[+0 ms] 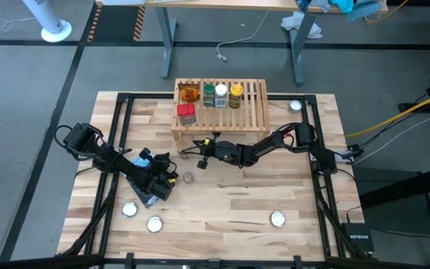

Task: Shelf spices
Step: Put the brown seasoning bottle on the shelf

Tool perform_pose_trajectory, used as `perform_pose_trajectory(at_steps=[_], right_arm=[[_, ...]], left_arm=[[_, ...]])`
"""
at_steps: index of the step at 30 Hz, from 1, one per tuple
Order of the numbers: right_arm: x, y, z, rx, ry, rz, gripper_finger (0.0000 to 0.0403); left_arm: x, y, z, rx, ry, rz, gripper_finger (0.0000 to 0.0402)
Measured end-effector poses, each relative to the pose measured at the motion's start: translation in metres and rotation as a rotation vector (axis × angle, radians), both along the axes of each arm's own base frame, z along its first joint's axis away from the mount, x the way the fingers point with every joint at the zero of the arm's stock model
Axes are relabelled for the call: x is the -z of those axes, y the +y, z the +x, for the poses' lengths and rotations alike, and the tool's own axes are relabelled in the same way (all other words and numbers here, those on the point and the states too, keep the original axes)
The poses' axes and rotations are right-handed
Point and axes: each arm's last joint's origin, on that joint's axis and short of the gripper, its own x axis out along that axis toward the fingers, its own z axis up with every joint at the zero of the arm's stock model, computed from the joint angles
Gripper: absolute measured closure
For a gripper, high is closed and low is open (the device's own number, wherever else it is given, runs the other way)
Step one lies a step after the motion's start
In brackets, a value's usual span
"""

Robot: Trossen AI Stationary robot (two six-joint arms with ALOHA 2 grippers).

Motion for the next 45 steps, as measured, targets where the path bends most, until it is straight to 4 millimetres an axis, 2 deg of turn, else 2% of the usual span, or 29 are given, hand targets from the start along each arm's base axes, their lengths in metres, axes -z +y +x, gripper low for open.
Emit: perform_pose_trajectory(at_steps=[8, 15, 23, 28, 38, 45], right_arm=[[-0.004, 0.002, 0.002, -0.048, -0.05, 0.035, 0.0391], [-0.012, 0.007, 0.012, -0.101, -0.077, 0.091, 0.0391], [-0.011, 0.033, 0.014, -0.172, -0.032, 0.089, 0.0391], [-0.01, 0.044, 0.013, -0.156, -0.008, 0.065, 0.0391], [-0.01, 0.034, 0.013, -0.103, 0.003, 0.024, 0.0391], [-0.01, 0.014, 0.013, -0.077, 0.015, 0.0, 0.0391]], left_arm=[[0.0, 0.0, 0.0, -0.002, -0.005, -0.001, 0.0401], [0.0, 0.0, 0.0, -0.002, -0.005, 0.0, 0.0401], [0.0, 0.0, 0.0, 0.0, -0.002, 0.003, 0.0401], [0.0, 0.0, 0.0, 0.0, -0.002, 0.004, 0.0401], [0.0, -0.004, -0.001, 0.019, -0.002, 0.004, 0.0401], [-0.001, -0.004, 0.0, 0.018, -0.007, 0.002, 0.0401]])
